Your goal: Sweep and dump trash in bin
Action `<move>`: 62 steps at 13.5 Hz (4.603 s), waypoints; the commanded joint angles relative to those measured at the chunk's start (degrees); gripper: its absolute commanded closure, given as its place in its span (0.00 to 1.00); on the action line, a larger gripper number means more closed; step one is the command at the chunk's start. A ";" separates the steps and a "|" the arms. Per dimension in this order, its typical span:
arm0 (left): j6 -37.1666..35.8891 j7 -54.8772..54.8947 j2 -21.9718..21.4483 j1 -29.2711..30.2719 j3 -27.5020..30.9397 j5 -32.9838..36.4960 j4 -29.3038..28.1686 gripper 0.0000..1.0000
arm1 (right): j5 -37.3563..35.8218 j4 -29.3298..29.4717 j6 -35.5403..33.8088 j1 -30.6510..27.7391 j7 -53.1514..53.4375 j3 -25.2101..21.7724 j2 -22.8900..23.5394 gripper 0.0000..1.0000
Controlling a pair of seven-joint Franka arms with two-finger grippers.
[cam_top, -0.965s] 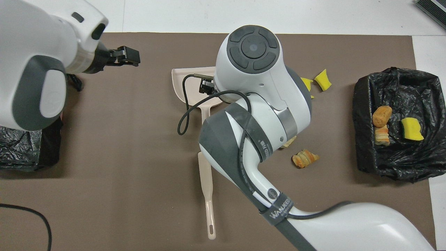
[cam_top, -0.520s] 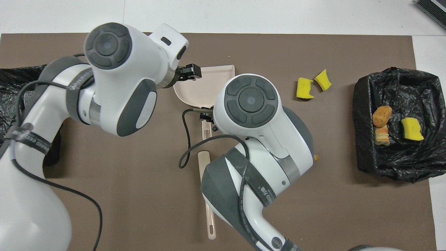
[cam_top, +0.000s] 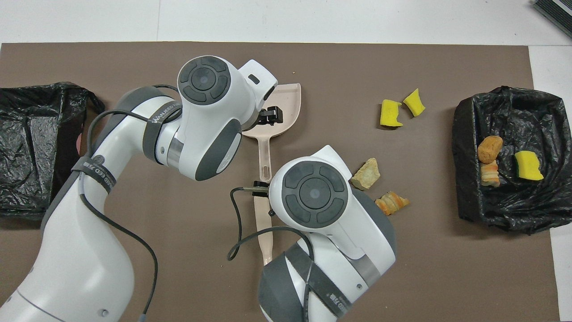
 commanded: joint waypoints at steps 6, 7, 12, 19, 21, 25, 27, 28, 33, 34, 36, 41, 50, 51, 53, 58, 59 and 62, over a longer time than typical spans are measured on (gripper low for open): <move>1.16 -0.25 1.42 -4.72 0.75 1.13 -5.66 0.00 | 4.61 -16.08 4.92 6.38 -0.25 0.17 -9.81 0.00; 0.73 -0.25 1.33 -4.37 0.75 1.13 -5.92 0.05 | 4.61 -17.14 5.01 6.74 -0.16 0.17 -10.25 0.00; -1.92 -0.25 0.10 -3.76 1.37 1.31 -5.13 1.00 | 4.79 -21.01 6.85 10.43 0.10 0.17 -10.78 0.00; -3.05 27.27 -4.37 1.94 1.89 7.02 -4.69 1.00 | 7.07 -26.11 17.66 15.44 0.10 0.26 -6.48 0.00; -5.68 40.82 -5.96 4.32 1.98 6.93 -4.86 1.00 | 7.07 -26.64 17.84 16.06 -0.42 0.17 -6.12 0.00; -10.77 62.46 -9.29 7.67 1.98 6.93 -5.39 1.00 | 7.07 -27.07 17.93 16.06 -0.77 0.26 -5.24 0.08; -12.02 71.77 -9.39 9.16 1.98 6.93 -5.66 1.00 | 7.07 -27.60 17.84 16.06 -1.13 0.17 -4.98 0.12; -11.93 75.65 -9.56 10.12 1.98 6.93 -6.27 1.00 | 7.07 -27.60 17.93 16.06 -1.04 0.17 -4.89 0.18; -8.42 83.67 -13.69 12.77 1.89 6.93 -14.71 1.00 | 6.98 -26.73 17.93 15.80 -0.34 0.09 -4.27 1.00; -8.33 84.56 -13.87 12.77 1.89 6.93 -15.41 1.00 | 6.98 -26.64 17.84 15.27 -0.08 0.09 -4.62 1.00; -6.06 84.66 -15.62 12.42 1.89 6.85 -19.08 1.00 | 7.07 -26.64 16.97 14.92 0.10 -0.18 -5.94 1.00; -0.25 83.87 -17.92 11.98 1.72 6.67 -24.73 1.00 | 7.07 -26.99 11.62 10.53 2.39 -0.26 -11.64 1.00; 3.00 81.41 -19.06 10.23 1.37 6.14 -29.11 1.00 | 5.14 -31.02 1.24 -0.63 2.13 -0.35 -22.55 1.00; 4.57 80.80 -18.80 8.65 1.37 6.14 -29.12 1.00 | 4.88 -32.08 0.88 -1.86 2.04 -0.35 -23.51 1.00; 4.68 79.30 -19.06 7.41 1.37 6.06 -29.47 1.00 | 4.17 -33.66 0.00 -4.06 2.04 -0.35 -24.57 1.00; 4.06 71.58 -19.32 1.26 1.19 5.44 -31.49 1.00 | -0.04 -35.94 -1.40 -9.86 1.86 -0.35 -25.36 1.00; 4.06 70.52 -19.41 0.82 1.19 4.48 -31.50 1.00 | -0.31 -36.56 -1.41 -11.61 1.34 -0.35 -25.46 1.00; 3.80 69.46 -20.20 0.02 1.19 0.61 -32.99 1.00 | -0.31 -39.37 -1.14 -18.11 -5.25 -0.35 -26.51 1.00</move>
